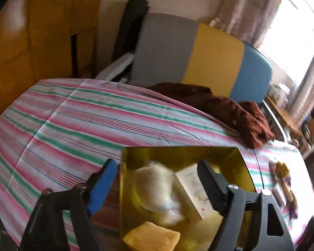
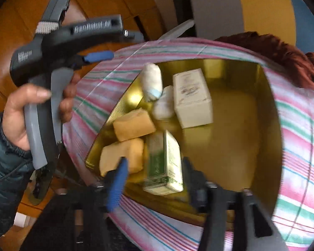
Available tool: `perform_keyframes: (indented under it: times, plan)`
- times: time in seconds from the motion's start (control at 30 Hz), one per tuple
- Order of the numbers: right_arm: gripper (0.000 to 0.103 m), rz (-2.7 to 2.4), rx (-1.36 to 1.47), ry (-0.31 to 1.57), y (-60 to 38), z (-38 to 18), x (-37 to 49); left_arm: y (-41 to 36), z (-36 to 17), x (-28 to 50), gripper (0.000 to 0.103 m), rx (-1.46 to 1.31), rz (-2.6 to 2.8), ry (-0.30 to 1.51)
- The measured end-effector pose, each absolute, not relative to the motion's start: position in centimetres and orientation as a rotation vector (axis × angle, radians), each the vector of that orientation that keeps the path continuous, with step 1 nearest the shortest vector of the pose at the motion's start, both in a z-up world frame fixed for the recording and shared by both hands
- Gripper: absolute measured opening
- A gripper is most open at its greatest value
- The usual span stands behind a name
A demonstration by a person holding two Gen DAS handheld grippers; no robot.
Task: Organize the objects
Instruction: 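Lower the pouch and green box into the gold tray and open both tools, then move both tools back toward the remaining pile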
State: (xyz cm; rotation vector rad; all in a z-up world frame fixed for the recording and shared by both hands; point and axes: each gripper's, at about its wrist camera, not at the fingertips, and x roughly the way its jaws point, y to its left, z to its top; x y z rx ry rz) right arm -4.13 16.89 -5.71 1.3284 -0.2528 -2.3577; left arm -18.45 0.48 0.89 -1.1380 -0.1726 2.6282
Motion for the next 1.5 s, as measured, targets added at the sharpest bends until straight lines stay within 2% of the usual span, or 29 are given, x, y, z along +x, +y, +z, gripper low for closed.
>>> perform_keyframes:
  times: [0.57,1.0,1.43,1.5]
  plan:
    - [0.059,-2.447,1.314,-0.296,18.9,-4.8,-1.4,-0.1,-0.1,-8.8,0.083,-1.105,2.582,-0.233]
    - [0.061,-2.637,1.293,-0.226,21.4,-3.5,-0.1,3.2,0.5,-4.2,0.091,-1.034,2.621,-0.080]
    - [0.061,-2.724,1.286,-0.155,21.9,-3.2,0.9,4.5,0.4,-2.3,0.092,-1.000,2.628,0.014]
    - [0.064,-2.733,1.288,-0.161,22.3,-3.2,1.0,4.8,0.5,-2.1,0.092,-0.996,2.618,0.019]
